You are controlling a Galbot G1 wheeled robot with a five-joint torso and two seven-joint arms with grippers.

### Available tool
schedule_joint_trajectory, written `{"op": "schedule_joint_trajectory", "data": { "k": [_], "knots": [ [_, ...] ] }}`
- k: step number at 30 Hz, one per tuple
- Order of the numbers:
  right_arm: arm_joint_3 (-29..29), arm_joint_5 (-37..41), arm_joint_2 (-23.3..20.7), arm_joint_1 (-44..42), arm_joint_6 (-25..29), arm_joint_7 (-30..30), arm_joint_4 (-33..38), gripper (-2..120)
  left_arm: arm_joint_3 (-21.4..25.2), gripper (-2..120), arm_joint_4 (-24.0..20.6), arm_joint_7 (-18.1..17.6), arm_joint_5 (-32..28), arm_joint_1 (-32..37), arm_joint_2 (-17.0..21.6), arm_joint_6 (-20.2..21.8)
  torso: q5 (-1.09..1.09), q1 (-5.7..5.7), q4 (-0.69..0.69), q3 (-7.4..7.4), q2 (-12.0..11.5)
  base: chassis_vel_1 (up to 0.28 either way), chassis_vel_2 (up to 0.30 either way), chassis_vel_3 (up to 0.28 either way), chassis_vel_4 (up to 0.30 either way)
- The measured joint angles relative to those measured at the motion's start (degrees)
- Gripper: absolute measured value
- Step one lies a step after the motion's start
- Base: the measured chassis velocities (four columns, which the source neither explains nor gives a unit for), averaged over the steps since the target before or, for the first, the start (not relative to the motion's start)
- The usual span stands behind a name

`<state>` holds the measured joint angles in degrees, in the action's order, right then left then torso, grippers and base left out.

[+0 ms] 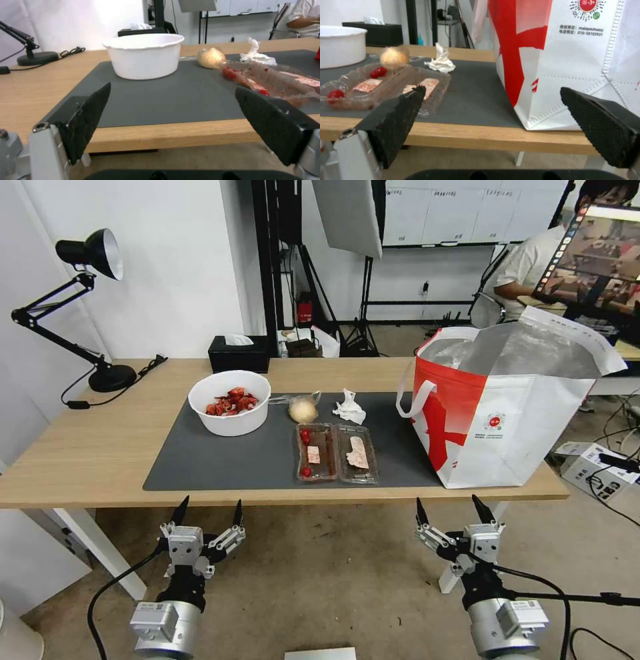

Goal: Pick up the trash from the table and place it into the takeout bag.

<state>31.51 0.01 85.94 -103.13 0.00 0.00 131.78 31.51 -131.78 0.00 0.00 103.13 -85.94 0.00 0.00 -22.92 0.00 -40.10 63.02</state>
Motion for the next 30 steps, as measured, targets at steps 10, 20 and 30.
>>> {"op": "schedule_joint_trajectory", "data": {
  "k": [10,20,30],
  "knots": [
    [0.0,0.0,0.0,0.0,0.0,0.0,0.0,100,0.0,100,0.0,0.0,0.0,0.0,0.0,0.0,0.0,0.0,0.0,0.0,0.0,0.0,0.0,0.0,0.0],
    [0.0,0.0,0.0,0.0,0.0,0.0,0.0,100,0.0,100,0.0,0.0,0.0,0.0,0.0,0.0,0.0,0.0,0.0,0.0,0.0,0.0,0.0,0.0,0.0],
    [0.07,0.73,-0.85,0.34,-1.63,-0.09,0.16,100,0.64,100,-0.71,-0.13,-1.83,0.07,-0.52,2.49,0.01,0.0,0.0,0.0,0.0,0.0,0.0,0.0,0.0]
  ]
}}
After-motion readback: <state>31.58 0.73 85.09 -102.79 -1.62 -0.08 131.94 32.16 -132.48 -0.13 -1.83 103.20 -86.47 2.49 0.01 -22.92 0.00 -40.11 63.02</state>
